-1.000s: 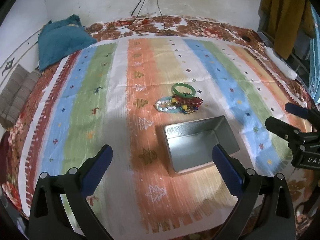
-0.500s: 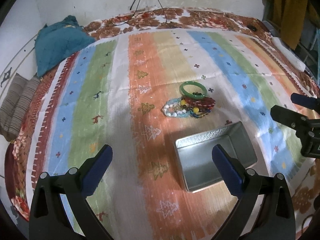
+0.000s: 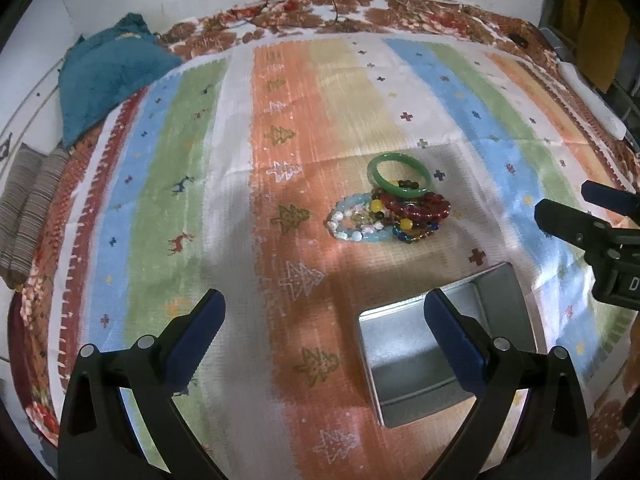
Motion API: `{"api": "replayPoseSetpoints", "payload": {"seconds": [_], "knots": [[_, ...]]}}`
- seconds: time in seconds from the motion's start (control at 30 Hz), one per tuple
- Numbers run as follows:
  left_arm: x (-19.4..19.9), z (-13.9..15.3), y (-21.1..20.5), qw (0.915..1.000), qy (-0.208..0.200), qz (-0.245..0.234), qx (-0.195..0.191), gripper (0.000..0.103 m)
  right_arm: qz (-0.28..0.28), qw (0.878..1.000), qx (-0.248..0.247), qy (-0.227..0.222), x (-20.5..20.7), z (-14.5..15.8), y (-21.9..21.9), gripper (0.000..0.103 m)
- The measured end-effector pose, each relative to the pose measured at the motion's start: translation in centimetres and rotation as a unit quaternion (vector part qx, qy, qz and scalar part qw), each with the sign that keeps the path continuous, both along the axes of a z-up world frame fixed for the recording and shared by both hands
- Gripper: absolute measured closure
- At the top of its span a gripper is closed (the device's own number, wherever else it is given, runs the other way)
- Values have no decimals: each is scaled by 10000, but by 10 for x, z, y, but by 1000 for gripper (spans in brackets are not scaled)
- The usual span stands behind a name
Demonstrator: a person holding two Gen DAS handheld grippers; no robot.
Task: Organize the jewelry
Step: 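Move both tools toward the bracelet pile beside the silver tin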
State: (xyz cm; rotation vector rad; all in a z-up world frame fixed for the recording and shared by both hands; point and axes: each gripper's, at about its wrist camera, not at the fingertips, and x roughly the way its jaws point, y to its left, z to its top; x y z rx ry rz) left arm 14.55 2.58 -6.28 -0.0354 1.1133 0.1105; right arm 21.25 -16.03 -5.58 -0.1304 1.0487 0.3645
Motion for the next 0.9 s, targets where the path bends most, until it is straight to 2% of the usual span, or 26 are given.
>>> {"api": "replayPoseSetpoints", "payload": {"seconds": [0.3,0.6,0.9], "knots": [[24,-15,11,9994,231,127,-216,6,-20,9999,-35,163,24,-15,8,4],[46,-30,14,9988,441,69,-179,10,-59,9996,-103,262,45,-31,21,4],[63,-44,20,9982,559,60,-208,14,-111,9985,-185,506,72,-59,30,4]]}}
